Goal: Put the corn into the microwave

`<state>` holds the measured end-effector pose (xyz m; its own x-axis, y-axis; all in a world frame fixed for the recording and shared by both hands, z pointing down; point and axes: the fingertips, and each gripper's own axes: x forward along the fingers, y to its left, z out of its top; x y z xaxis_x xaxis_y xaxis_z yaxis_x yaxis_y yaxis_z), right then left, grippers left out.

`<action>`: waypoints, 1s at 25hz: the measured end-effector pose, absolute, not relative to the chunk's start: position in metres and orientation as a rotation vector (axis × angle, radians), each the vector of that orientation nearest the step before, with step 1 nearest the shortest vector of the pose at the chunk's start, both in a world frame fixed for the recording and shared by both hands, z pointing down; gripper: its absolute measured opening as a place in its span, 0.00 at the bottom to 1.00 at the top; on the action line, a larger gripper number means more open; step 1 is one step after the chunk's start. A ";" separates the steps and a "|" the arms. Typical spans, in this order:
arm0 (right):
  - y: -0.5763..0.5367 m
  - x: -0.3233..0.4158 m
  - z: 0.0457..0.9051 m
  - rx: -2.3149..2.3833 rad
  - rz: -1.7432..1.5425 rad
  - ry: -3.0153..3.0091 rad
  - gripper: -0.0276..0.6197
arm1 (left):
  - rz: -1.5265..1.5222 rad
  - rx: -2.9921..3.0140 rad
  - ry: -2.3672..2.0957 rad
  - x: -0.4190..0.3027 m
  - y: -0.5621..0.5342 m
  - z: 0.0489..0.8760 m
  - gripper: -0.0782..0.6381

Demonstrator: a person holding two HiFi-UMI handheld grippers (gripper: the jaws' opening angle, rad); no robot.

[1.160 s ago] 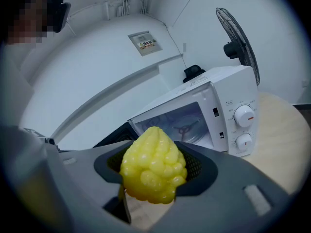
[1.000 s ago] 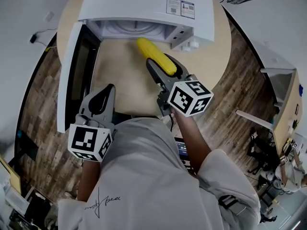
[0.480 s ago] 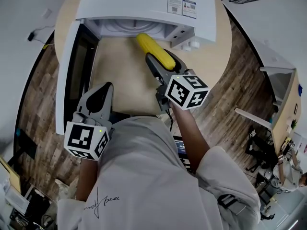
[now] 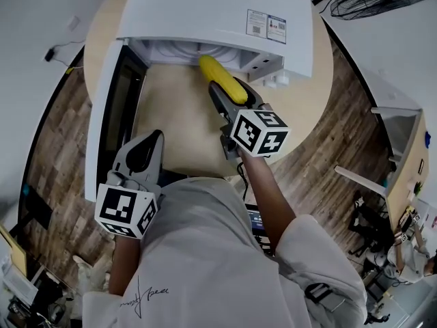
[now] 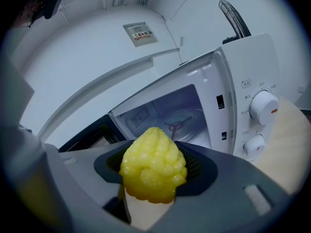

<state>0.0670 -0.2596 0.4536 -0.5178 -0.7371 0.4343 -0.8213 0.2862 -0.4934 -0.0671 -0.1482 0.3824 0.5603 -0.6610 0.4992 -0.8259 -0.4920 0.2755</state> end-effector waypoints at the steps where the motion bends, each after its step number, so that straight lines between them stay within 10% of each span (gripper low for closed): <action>1: -0.262 0.066 0.457 1.477 1.046 -2.412 0.44 | 0.455 2.306 -1.194 -0.068 -0.148 0.383 0.10; 25: -0.328 0.054 0.502 1.513 0.993 -2.315 0.44 | 0.489 2.280 -1.172 -0.081 -0.160 0.392 0.10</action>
